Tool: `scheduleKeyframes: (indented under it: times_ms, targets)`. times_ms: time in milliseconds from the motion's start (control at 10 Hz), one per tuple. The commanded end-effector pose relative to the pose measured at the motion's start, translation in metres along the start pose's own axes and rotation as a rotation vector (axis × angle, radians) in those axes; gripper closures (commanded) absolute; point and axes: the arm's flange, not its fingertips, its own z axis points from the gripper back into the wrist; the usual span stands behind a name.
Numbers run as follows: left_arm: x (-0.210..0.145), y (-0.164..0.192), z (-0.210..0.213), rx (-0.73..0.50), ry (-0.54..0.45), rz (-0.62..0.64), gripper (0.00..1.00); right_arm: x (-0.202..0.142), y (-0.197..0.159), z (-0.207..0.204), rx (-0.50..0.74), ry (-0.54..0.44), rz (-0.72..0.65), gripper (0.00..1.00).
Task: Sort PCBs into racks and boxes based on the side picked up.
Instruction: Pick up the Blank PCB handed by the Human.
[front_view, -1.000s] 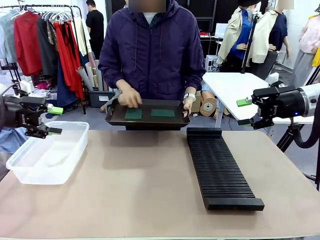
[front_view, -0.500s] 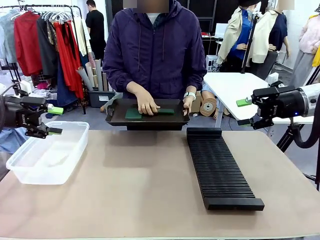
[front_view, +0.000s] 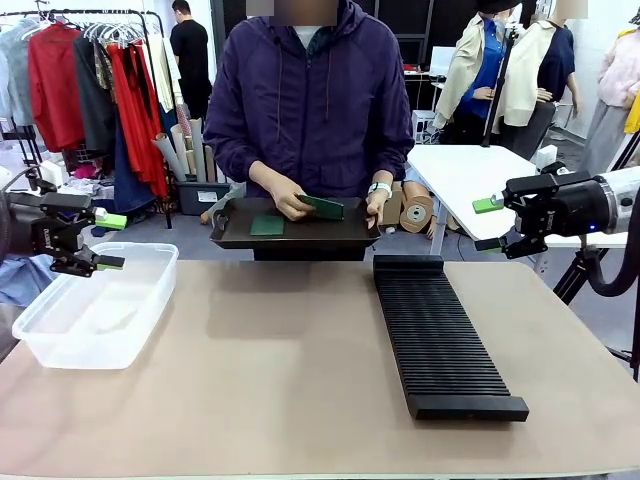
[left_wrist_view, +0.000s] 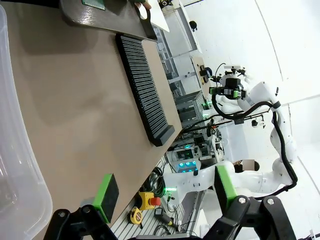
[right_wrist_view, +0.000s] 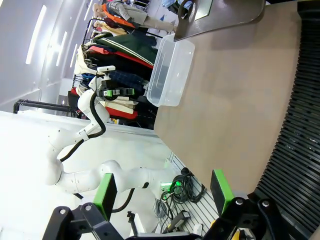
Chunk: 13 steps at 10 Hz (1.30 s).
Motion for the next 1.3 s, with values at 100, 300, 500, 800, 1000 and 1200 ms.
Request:
scheduleKeyframes:
  times_ms: [100,300,500,800,1000,1200]
  targets:
    - [0.0006,-0.001,0.0018,-0.001,0.004,-0.001,0.0,0.0003,0.0015,-0.0003,0.012,-0.002,-0.005,0.0]
    - [0.0006,-0.001,0.0018,-0.001,0.004,-0.001,0.0,0.0003,0.0015,-0.0003,0.012,-0.002,-0.005,0.0]
    - [0.0006,-0.001,0.0018,-0.001,0.004,-0.001,0.0,0.0003,0.0015,-0.0003,0.012,-0.002,-0.005,0.0]
    - [0.0006,-0.001,0.0018,-0.001,0.004,-0.001,0.0,0.0003,0.0015,-0.0003,0.012,-0.002,-0.005,0.0]
    - [0.0006,-0.001,0.0018,-0.001,0.004,-0.001,0.0,0.0003,0.0015,-0.0003,0.012,-0.002,-0.005,0.0]
    - [0.0006,-0.001,0.0018,-0.001,0.004,-0.001,0.0,0.0003,0.0015,-0.0003,0.012,-0.002,-0.005,0.0]
